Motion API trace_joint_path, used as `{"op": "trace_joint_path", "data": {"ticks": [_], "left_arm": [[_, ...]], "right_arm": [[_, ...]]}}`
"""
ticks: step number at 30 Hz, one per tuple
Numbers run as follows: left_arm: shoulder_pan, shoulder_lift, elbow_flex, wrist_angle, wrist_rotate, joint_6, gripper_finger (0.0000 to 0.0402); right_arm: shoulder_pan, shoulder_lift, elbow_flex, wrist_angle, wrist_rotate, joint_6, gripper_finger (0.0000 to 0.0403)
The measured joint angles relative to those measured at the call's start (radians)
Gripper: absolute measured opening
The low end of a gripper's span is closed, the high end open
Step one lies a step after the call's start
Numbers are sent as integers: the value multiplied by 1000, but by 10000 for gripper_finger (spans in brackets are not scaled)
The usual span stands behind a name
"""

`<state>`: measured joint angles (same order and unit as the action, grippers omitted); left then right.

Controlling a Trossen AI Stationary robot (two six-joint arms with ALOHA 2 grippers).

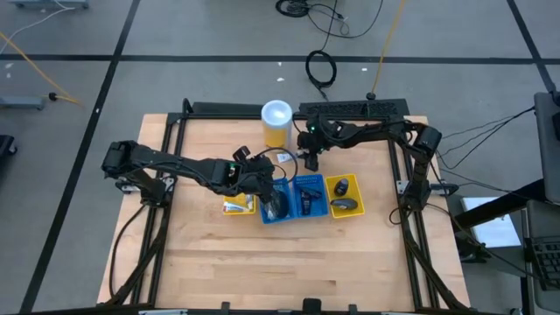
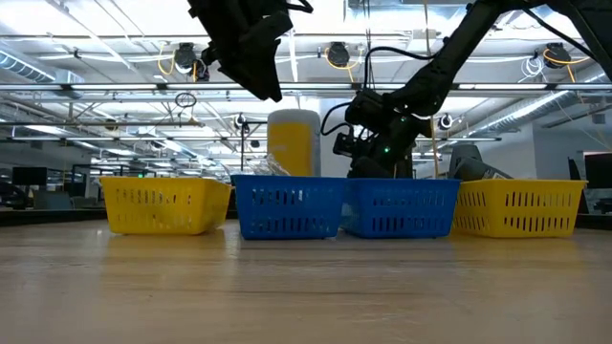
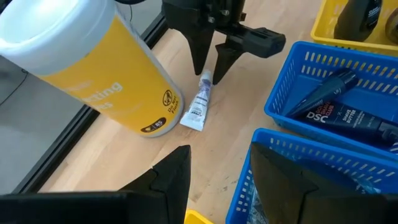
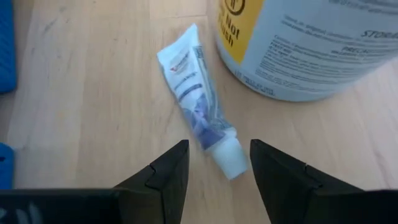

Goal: Pick & Place Travel size toiletries
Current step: Put the white toothpaste into the left yellow bin

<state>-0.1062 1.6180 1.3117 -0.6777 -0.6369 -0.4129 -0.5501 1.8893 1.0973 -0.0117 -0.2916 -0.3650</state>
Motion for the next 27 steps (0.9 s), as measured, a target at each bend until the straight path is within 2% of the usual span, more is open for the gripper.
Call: {"op": "trace_joint_path", "data": {"ticks": [6,8,10,15,16,23,27], "left_arm": [[0,0,0,0,0,0,166],[0,0,0,0,0,0,166],[0,0,0,0,0,-1,166],[0,0,0,1,0,-1,166],[0,0,0,1,0,-1,166],[0,0,0,1,1,-3,166],[0,0,0,1,1,-3,166]], "right_arm": [[9,0,0,-19,5,-14,163],[9,0,0,-18,5,-14,151],[9,0,0,-18,5,-13,126],[9,0,0,-23,4,-25,23],[9,0,1,-22,5,-26,12],[9,0,1,-17,2,-13,2],[12,0,1,-15,2,-2,22]]}}
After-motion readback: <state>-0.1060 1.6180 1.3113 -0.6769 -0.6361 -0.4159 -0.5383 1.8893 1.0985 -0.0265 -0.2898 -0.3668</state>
